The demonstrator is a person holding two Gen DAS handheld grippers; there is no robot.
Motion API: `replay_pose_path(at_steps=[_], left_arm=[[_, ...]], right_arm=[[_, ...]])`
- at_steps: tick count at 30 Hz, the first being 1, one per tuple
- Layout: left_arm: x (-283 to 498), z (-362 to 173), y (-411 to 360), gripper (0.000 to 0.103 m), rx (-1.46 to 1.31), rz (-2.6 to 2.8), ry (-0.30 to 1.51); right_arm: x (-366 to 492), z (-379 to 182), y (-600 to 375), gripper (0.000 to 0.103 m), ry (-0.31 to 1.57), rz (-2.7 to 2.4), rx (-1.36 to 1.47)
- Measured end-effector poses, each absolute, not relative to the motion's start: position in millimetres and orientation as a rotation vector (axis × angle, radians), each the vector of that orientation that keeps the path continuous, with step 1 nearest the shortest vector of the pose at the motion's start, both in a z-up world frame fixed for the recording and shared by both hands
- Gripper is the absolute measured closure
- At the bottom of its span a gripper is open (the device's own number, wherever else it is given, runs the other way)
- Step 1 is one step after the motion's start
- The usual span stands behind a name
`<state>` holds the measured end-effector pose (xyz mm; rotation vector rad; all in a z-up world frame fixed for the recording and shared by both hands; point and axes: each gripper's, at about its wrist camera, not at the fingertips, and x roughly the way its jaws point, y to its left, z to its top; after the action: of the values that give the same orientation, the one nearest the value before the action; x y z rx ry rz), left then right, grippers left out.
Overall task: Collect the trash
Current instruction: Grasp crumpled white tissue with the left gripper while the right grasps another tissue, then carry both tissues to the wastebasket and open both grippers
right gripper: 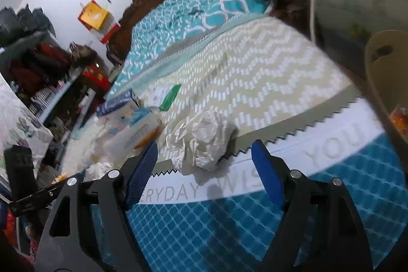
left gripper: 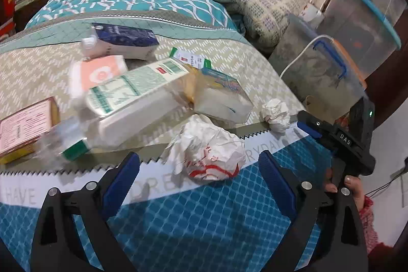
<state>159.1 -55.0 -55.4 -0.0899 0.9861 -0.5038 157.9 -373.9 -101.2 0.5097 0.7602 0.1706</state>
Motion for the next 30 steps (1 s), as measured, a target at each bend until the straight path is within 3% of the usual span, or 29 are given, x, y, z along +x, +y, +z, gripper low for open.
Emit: replay_pose_path(at_steps=[4,5,6,7,8,11,20,30], left_arm=[[167.0,-71.2,-78.4,0.013,-0.046,-0.514,1.012],[168.9,-74.2,-81.7,0.016,-0.036,-0.511,1.011],[172.0,-79.8,-86.2,0.031,-0.017,-0.497,1.016],[174.8,-83.7,-88.0,0.043,-0.011,-0.5,1.034],[176.4,-87.0,-88.6,0.047,-0.015,-0.514,1.051],[164.3,-79.7,-83.9,0.057,-0.003,-0.547,1.013],[113.6,-59.5,-64.9,0.057,-0.076,-0.754,1.015],[115.8,-69.7,-141.7,0.057,0.031,-0.828,1.052]], right_arm=[[172.9,-107.3,-358.3,0.025,0.793,0.153,0.455],[177.1,-109.3,-353.8,0.025,0.799,0.144,0.432],[181.9,-112.5,-349.4,0.027,0.817,0.136,0.403],[185.9,-115.9,-346.1,0.046,0.84,0.15,0.394],[185.9,-116.4,-344.5,0.057,0.849,0.162,0.387],[174.2,-110.5,-336.7,0.06,0.827,0.182,0.347],[93.2,-98.1,-319.1,0.061,0.762,0.282,0.36],[49.4,-99.2,-365.5,0.061,0.717,0.196,0.451]])
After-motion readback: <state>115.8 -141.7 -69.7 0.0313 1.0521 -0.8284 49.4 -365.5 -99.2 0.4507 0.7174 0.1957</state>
